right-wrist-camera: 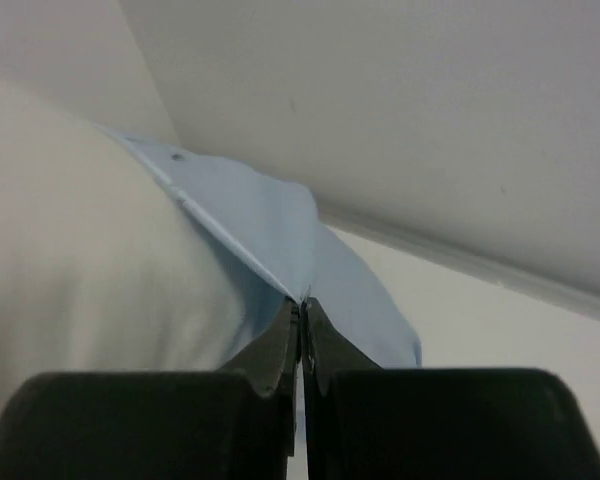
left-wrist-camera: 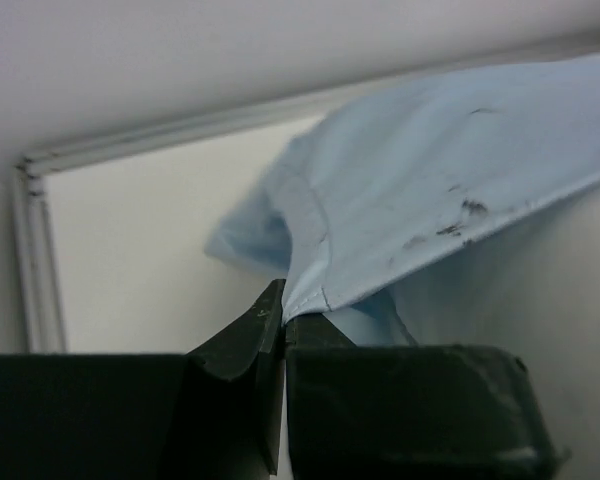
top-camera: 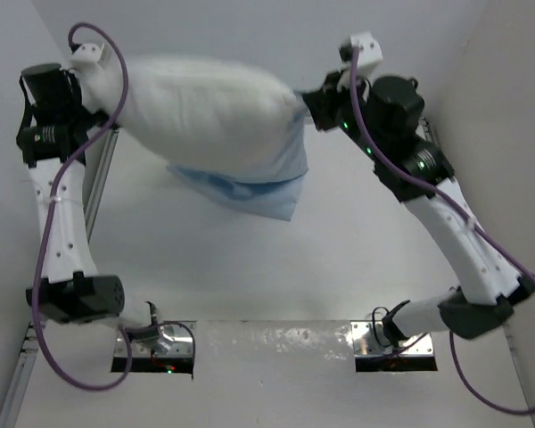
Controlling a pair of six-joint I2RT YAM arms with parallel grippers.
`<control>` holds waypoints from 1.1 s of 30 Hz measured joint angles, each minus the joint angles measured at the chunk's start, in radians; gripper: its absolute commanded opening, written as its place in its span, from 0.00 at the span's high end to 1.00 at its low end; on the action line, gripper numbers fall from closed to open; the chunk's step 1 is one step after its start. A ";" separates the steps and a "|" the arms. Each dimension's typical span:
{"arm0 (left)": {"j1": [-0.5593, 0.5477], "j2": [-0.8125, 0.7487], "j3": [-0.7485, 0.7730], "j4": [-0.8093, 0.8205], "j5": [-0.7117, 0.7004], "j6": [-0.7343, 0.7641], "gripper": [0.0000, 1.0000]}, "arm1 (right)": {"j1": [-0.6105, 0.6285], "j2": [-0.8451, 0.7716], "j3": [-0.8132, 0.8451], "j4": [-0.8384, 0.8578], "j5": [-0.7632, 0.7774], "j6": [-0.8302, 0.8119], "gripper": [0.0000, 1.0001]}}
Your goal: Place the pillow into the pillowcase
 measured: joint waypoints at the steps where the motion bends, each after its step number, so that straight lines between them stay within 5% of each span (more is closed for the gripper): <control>1: 0.000 -0.060 -0.064 -0.037 0.021 -0.001 1.00 | 0.000 -0.079 -0.115 -0.014 0.010 0.000 1.00; 4: 0.000 -0.096 -0.044 -0.174 0.110 0.013 1.00 | -0.011 -0.129 -0.139 -0.109 0.033 -0.003 1.00; 9: 0.011 0.154 0.507 -0.359 0.145 0.043 1.00 | -0.024 0.042 0.283 -0.082 0.005 0.005 1.00; 11: 0.032 0.070 0.420 -0.254 0.105 0.047 1.00 | -0.023 -0.039 0.238 0.017 -0.015 0.013 1.00; 13: 0.052 -0.149 0.122 -0.092 0.060 0.044 1.00 | -0.022 -0.219 0.002 0.155 -0.007 0.016 1.00; 16: 0.058 -0.292 -0.049 -0.130 0.045 0.040 1.00 | -0.022 -0.388 -0.222 0.219 0.041 0.014 1.00; 21: 0.049 -0.235 -0.071 -0.105 0.091 0.060 1.00 | 0.013 -0.233 -0.293 0.230 -0.037 0.021 1.00; 27: 0.013 -0.233 -0.169 -0.103 0.090 0.101 1.00 | 0.170 0.071 -0.454 0.160 -0.126 -0.054 0.63; 30: 0.013 -0.293 -0.169 -0.093 0.101 0.126 1.00 | 0.219 0.113 -0.472 0.144 -0.172 -0.089 0.35; 33: 0.009 -0.341 -0.172 -0.079 0.140 0.121 1.00 | 0.274 0.093 -0.472 0.220 -0.190 -0.127 0.27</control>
